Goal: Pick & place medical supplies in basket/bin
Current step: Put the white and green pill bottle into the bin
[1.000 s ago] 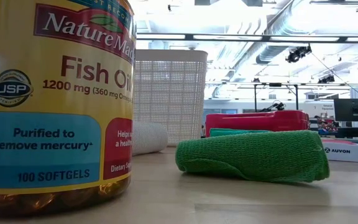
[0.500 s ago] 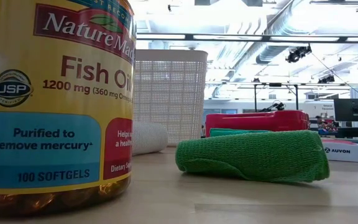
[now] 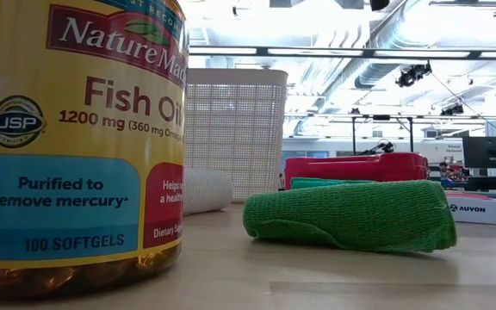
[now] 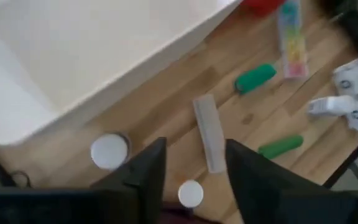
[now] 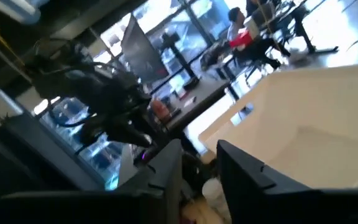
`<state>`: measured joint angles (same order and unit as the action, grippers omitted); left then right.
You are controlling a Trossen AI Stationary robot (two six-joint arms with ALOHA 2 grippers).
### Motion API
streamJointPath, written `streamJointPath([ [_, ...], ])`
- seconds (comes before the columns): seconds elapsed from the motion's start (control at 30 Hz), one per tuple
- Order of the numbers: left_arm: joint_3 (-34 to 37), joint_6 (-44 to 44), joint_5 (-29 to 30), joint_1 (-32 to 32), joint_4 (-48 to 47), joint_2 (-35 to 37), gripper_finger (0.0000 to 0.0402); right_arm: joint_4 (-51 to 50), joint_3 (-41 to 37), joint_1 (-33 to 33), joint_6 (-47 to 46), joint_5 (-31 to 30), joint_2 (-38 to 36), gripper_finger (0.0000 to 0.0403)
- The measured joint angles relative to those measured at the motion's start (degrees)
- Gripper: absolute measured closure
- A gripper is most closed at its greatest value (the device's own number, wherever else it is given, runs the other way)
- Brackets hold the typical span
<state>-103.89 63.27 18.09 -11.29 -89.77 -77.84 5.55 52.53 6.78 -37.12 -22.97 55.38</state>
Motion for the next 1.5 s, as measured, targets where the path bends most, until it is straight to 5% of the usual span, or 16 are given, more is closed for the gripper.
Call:
streamJointPath([
  [0.23, 5.7, 9.0, -4.8, 0.0, 0.2, -4.7, 0.0084, -5.3, 0.0, 0.0, -4.5, 16.4, -3.5, 0.0266],
  [0.5, 15.8, 19.3, -10.6, 0.0, -0.2, -6.8, 0.0008, -12.9, 0.0, 0.0, -4.6, 25.5, -9.6, 0.0241],
  [0.77, 24.3, 26.4, -9.2, 0.0, -0.1, -6.9, 0.0014, -19.2, 0.0, 0.0, -4.4, 28.9, -15.4, 0.0235],
  [1.33, 31.7, 34.9, -1.4, 0.1, 1.2, -6.8, 0.0016, -21.7, 0.0, 0.0, -1.4, 25.1, -16.0, 0.0256],
  [1.5, 35.7, 33.2, -2.4, 2.3, 8.0, -6.8, 0.0016, -22.6, 0.0, 0.0, -1.4, 23.9, -16.0, 0.0252],
])
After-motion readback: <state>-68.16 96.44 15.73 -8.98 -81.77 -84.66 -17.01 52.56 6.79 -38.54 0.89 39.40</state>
